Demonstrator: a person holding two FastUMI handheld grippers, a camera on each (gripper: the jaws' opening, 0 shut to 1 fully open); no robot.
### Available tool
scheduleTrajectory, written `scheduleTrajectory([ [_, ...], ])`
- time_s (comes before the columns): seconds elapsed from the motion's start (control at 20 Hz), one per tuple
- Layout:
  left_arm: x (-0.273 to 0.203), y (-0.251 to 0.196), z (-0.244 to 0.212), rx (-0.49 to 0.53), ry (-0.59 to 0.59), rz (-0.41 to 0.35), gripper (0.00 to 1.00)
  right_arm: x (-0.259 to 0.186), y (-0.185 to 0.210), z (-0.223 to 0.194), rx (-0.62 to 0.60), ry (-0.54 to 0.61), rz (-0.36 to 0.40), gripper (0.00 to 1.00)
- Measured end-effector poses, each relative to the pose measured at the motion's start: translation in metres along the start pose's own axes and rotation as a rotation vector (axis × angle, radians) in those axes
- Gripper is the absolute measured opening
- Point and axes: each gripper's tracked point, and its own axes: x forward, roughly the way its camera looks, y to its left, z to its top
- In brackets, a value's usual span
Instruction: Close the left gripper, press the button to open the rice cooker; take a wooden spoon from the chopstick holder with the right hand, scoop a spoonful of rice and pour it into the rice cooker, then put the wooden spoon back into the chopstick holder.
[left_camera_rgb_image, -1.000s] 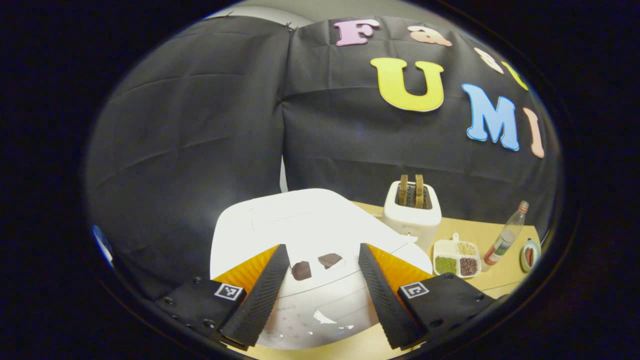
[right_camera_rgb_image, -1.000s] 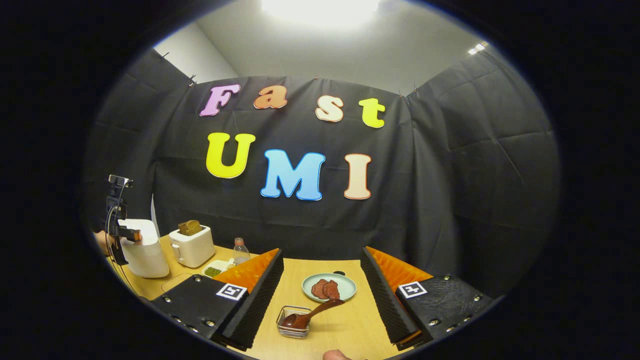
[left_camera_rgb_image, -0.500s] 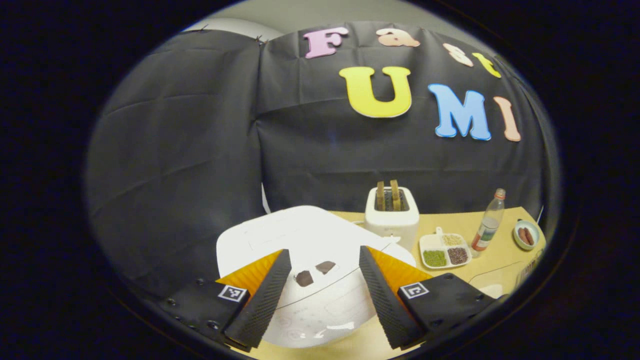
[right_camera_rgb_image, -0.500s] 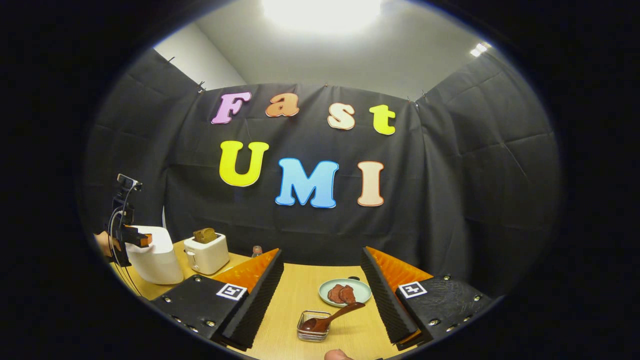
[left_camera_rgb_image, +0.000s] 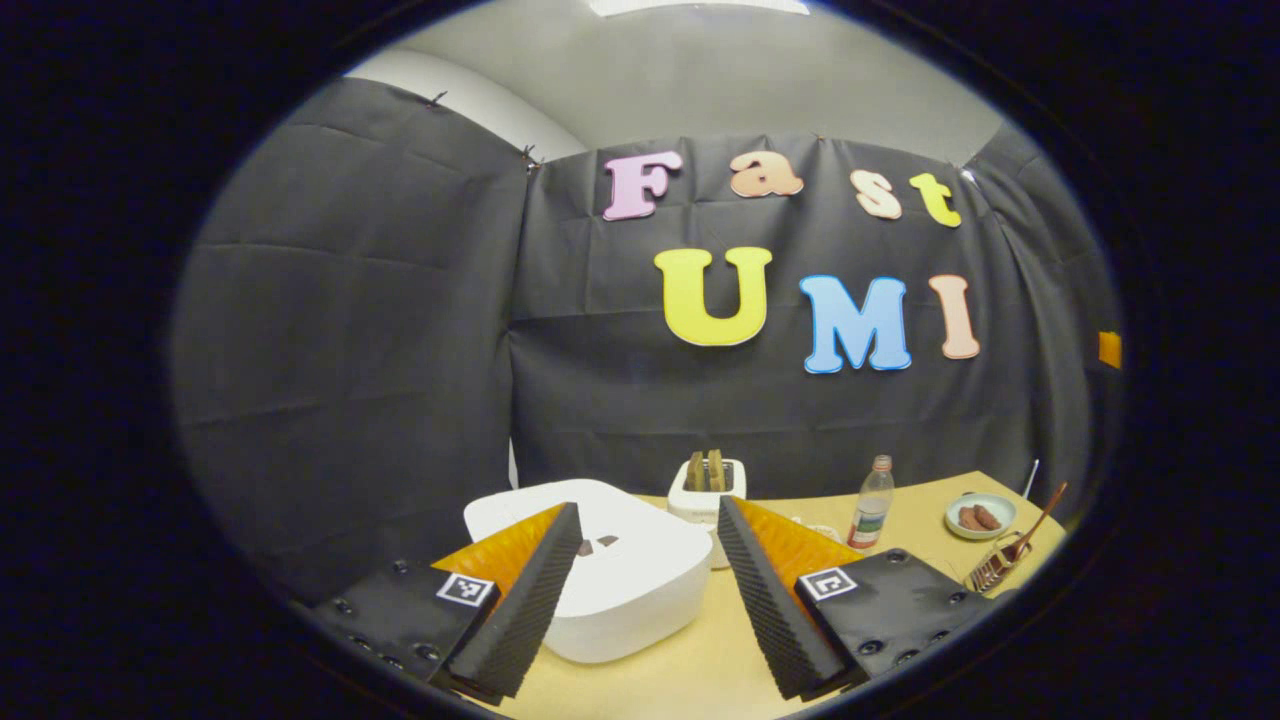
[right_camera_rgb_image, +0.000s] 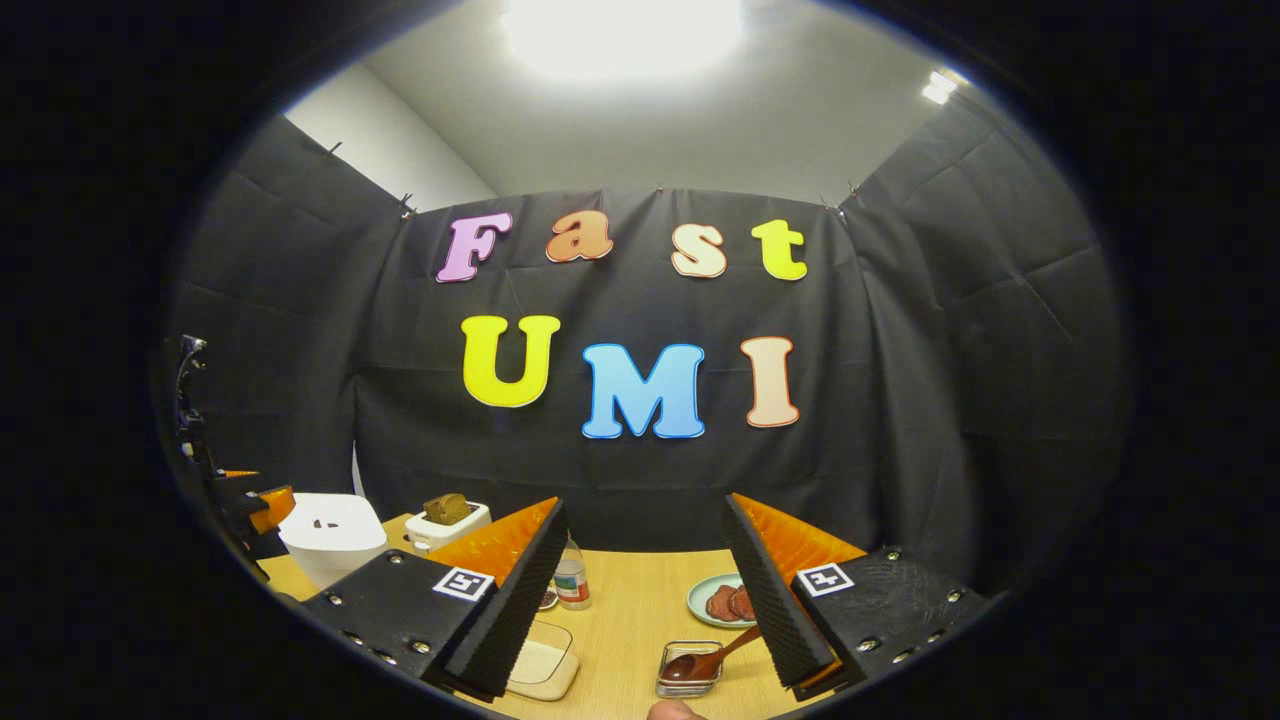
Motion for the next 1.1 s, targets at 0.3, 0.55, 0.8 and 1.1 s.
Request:
scheduleTrajectory([
  [0.3, -0.027, -0.003, 0.013, -0.009, -0.058, 0.019, 0.95, 0.011, 0.014, 0.002, 0.031, -0.017, 0.015, 0.94],
  [0.55, -0.03, 0.002, 0.018, -0.015, -0.058, 0.041, 0.92, 0.014, 0.019, 0.007, 0.022, -0.027, 0.029, 0.94],
  [0.8, -0.033, 0.008, 0.03, 0.01, -0.091, 0.063, 0.91, 0.019, 0.022, 0.008, 0.009, -0.034, 0.036, 0.94],
  [1.1, -0.035, 0.001, 0.039, 0.011, -0.111, 0.053, 0.91, 0.025, 0.029, 0.013, 0.0, -0.051, 0.053, 0.94],
])
